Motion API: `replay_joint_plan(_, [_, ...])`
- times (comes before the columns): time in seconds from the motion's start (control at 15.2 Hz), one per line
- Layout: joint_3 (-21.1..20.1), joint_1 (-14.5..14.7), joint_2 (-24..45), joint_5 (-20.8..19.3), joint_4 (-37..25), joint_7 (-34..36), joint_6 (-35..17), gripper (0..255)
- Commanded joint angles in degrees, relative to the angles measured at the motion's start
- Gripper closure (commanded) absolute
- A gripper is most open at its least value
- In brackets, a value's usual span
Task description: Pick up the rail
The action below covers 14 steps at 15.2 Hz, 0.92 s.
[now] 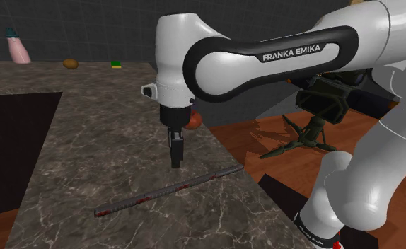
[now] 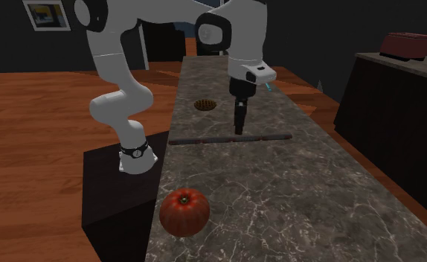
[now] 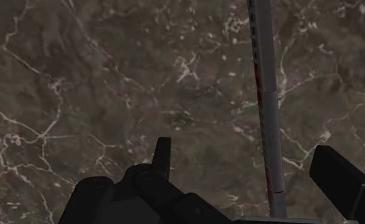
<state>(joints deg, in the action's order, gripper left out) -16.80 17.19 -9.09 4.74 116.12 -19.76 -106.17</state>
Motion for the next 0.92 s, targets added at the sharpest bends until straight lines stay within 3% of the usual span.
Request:
replay_joint_plan(0.0, [-1.43, 1.25, 2.45, -0.80, -1.44, -1.31, -0.88, 0])
replay_joint_plan(0.33, [-5.03, 4.51, 9.17, -3.67, -5.39, -3.83, -2.99, 0])
replay_joint_plan(0.86, [-5.14, 4.67, 10.75, -4.28, -1.20, -3.50, -8.65, 0])
